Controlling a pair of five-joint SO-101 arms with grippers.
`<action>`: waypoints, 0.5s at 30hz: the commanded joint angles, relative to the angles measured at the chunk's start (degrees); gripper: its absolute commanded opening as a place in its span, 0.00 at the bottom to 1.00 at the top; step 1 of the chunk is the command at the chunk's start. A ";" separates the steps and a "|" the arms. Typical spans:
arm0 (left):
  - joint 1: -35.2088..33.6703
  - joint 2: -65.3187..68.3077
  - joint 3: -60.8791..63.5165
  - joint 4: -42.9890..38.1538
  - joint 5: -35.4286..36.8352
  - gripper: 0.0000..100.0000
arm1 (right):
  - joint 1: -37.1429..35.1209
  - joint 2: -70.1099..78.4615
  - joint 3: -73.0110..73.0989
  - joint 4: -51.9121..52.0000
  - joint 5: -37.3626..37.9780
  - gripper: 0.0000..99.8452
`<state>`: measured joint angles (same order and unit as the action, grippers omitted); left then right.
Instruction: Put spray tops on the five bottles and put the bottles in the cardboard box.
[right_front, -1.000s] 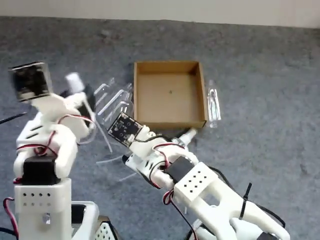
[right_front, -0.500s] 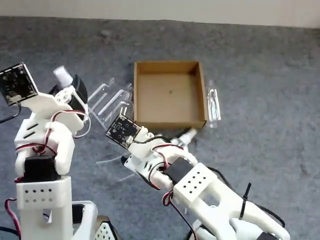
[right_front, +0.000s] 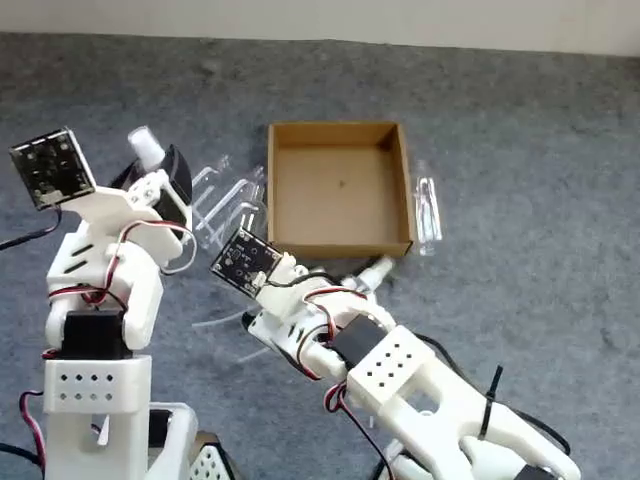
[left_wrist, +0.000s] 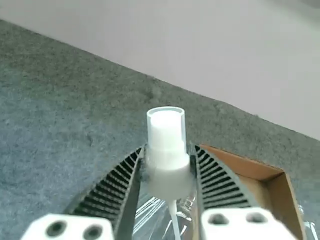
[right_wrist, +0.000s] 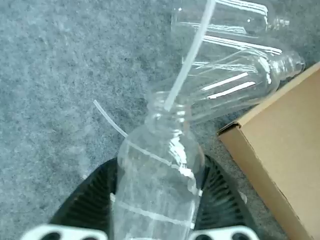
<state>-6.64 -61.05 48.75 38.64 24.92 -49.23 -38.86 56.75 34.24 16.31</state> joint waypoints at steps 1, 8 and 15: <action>1.54 -0.92 2.51 -1.14 0.44 0.00 | -0.13 -1.89 -0.48 -1.54 -0.53 0.00; 8.04 -0.92 5.41 -0.97 -1.41 0.00 | 0.13 -1.98 -0.75 -1.54 -0.62 0.00; 10.95 -0.92 5.67 4.57 -2.99 0.00 | 4.88 -12.00 -0.31 -1.27 -5.98 0.00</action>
<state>1.89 -61.05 54.99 41.01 22.73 -47.56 -44.92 56.84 34.24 13.85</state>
